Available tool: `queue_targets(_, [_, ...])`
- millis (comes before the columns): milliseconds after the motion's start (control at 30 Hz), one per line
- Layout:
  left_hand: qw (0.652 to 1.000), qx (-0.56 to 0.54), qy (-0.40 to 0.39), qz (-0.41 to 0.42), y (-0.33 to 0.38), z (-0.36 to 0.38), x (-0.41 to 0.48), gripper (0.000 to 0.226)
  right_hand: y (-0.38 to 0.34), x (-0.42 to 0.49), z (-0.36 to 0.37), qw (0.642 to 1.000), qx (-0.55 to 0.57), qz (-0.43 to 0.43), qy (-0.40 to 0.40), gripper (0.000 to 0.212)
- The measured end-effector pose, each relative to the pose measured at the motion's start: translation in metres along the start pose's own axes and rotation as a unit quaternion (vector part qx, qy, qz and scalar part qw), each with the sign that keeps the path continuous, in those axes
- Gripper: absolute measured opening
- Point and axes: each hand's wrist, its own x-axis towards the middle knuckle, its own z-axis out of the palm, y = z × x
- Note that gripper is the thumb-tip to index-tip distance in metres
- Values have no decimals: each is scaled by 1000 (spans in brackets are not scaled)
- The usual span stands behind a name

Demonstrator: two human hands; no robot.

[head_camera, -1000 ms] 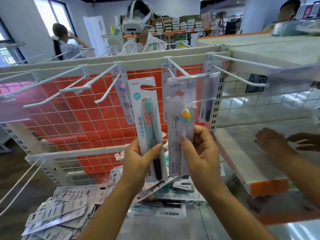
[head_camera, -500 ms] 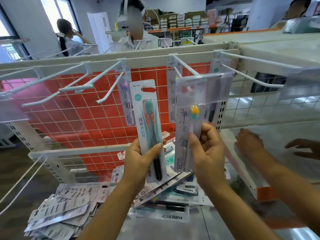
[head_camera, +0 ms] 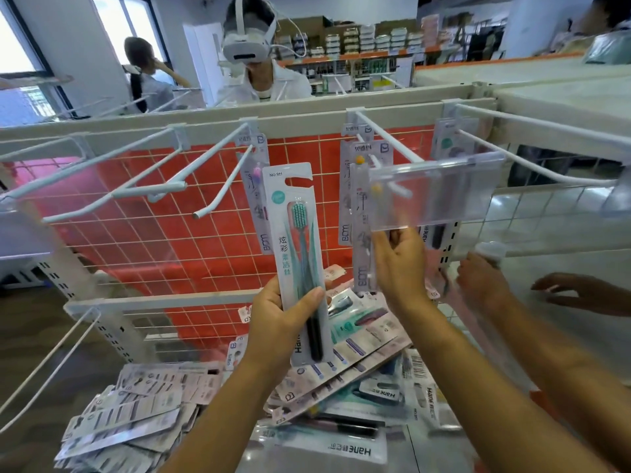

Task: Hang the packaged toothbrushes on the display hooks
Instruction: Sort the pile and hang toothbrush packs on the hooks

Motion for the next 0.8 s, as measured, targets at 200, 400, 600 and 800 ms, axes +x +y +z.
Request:
queue_targets(200, [999,32,11,0,-3,-8,2,35,4,36,18,999,-50,-11,-15,7])
queue_targets(400, [999,35,10,7,0,-12,-2,34,3,50,24,996,5,89,5,30])
queue_targets(600, [999,19,39,-12,4,-14,-5,30,8,57,30,995,10,96,21,39])
queue_targets(800, [997,11,71,-36,4,-24,-13,20,11,37,30,997,-57,14,46,20])
